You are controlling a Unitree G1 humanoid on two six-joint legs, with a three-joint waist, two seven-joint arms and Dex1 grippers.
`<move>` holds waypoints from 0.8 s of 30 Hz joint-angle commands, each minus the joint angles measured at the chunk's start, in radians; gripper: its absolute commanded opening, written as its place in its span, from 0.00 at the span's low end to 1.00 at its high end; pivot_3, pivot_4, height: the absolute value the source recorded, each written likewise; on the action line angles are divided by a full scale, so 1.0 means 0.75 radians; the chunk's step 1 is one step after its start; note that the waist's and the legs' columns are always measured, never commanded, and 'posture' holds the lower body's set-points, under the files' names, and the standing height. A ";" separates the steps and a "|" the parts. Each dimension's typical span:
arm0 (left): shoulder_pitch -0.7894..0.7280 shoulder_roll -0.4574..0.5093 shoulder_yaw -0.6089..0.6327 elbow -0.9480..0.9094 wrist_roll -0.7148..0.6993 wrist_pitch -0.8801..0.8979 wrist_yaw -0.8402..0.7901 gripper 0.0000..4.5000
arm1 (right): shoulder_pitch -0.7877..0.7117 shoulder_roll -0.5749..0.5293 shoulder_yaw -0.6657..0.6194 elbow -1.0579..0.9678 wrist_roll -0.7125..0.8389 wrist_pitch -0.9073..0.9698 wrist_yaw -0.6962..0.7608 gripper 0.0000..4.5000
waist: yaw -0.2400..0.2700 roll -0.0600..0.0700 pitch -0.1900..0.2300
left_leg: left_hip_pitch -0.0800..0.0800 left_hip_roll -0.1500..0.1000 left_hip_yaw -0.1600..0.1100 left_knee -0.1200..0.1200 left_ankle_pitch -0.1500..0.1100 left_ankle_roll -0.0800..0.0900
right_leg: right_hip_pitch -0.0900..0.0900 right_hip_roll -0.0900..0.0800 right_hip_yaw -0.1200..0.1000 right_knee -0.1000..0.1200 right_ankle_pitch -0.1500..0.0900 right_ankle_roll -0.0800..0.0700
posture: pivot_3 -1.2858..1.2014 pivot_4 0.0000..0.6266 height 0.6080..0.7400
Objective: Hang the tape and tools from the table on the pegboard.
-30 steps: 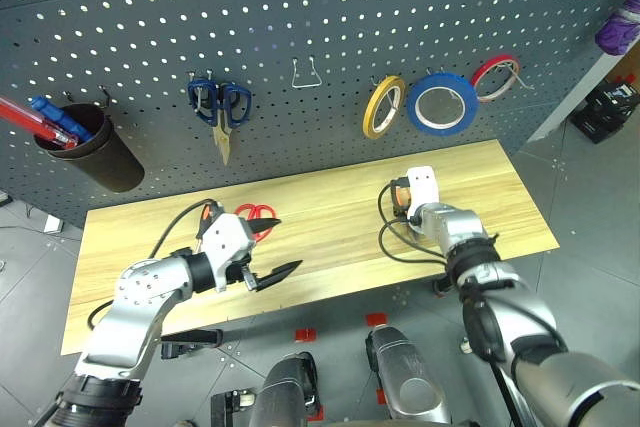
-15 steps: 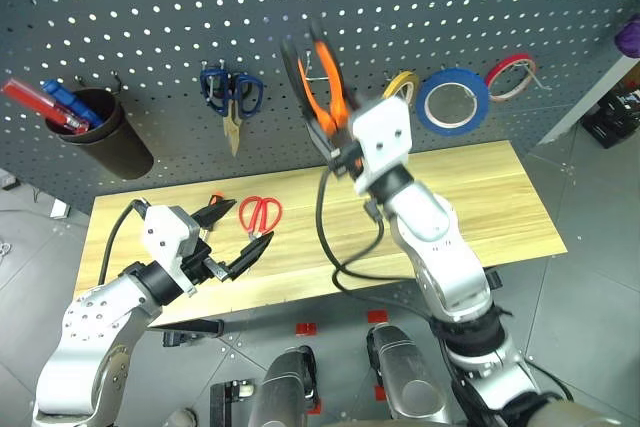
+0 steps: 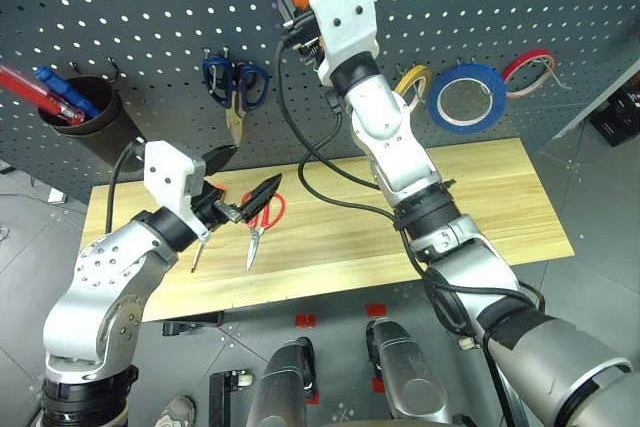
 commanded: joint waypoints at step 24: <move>0.046 -0.114 -0.080 0.090 0.184 -0.113 0.089 1.00 | 0.182 -0.054 -0.087 0.104 0.096 0.218 0.158 0.75 | 0.036 0.000 0.006 | 0.004 0.004 0.000 0.003 0.003 0.004 | 0.004 0.001 -0.002 0.003 0.003 -0.003 | 0.43 0.57 1.00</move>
